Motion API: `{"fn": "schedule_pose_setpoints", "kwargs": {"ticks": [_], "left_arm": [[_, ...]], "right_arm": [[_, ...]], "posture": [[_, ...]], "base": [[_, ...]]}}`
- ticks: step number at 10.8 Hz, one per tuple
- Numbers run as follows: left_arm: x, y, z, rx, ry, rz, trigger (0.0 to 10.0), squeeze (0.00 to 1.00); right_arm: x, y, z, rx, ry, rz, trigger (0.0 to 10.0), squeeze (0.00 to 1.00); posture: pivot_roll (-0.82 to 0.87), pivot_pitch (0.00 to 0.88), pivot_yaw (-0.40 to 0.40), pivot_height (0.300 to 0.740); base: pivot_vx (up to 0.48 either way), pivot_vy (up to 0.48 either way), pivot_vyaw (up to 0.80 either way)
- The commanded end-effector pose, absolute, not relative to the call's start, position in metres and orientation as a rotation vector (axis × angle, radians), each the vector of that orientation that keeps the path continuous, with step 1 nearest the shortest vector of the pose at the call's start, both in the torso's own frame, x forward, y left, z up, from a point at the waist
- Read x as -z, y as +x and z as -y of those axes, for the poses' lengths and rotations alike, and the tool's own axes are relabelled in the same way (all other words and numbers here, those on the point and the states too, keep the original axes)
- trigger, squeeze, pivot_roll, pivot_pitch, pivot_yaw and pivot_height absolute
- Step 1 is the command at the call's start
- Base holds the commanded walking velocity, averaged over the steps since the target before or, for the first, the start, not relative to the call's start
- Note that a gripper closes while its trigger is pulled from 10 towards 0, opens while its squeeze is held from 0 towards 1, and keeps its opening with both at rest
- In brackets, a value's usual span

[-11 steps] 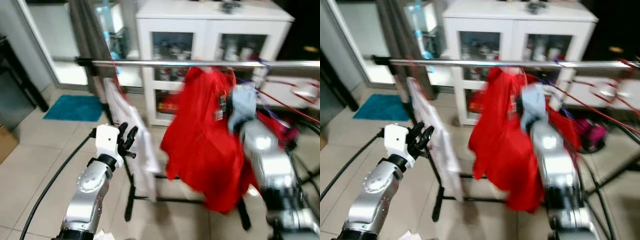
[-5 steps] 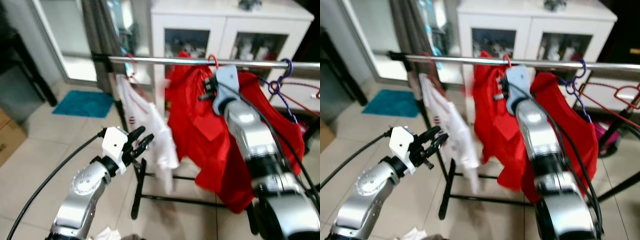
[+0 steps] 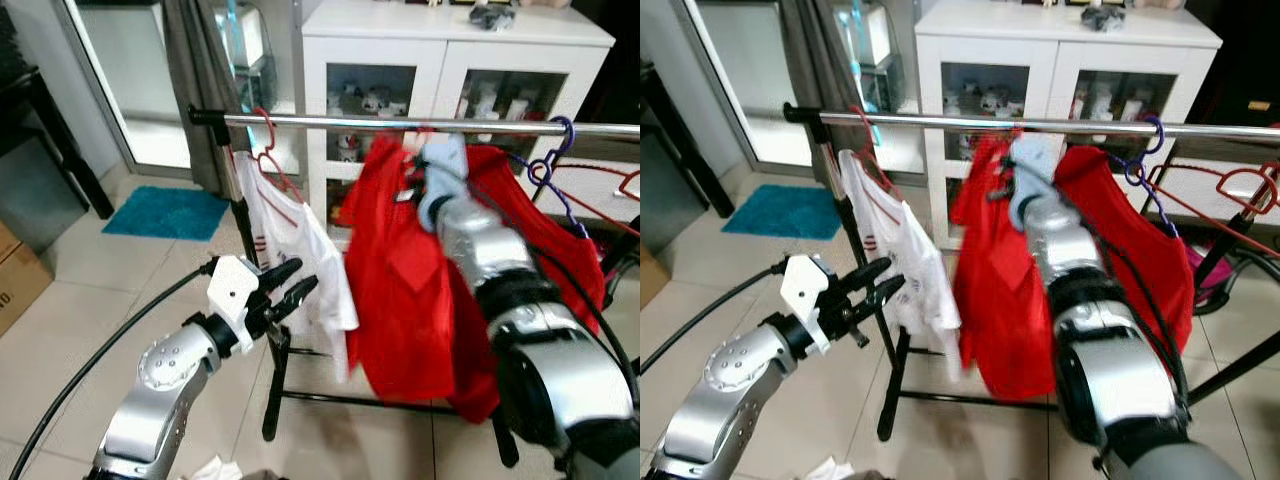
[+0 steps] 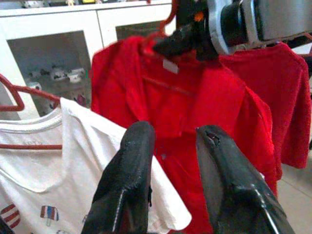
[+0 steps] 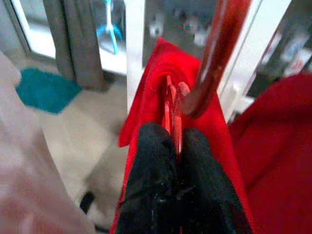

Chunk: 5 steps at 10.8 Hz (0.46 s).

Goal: Hang hanger

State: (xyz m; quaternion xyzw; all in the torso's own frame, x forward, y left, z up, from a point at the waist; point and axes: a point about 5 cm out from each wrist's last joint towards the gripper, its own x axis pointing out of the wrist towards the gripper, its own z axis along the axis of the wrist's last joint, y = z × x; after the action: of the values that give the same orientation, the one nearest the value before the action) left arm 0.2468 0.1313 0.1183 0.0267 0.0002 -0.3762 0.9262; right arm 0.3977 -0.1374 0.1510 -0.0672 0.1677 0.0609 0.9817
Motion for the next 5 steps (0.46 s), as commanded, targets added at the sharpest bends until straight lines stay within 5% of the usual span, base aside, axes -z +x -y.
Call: {"fn": "schedule_pose_setpoints", "kwargs": {"ticks": [1,5], "left_arm": [[-0.121,0.245,-0.131,0.786,0.065,0.0,10.0,0.0],[-0.121,0.24,-0.132,0.786,0.063,-0.004,10.0,0.0]], "right_arm": [[-0.17,0.405,0.133,-0.121,-0.133,-0.271,10.0,0.0],[-0.174,0.404,0.13,-0.199,-0.074,-0.12,10.0,0.0]], "posture": [[-0.01,0.0,0.057,0.74],[0.0,0.0,0.041,0.74]], "base": [[0.0,0.0,0.0],[0.0,0.0,0.0]]}}
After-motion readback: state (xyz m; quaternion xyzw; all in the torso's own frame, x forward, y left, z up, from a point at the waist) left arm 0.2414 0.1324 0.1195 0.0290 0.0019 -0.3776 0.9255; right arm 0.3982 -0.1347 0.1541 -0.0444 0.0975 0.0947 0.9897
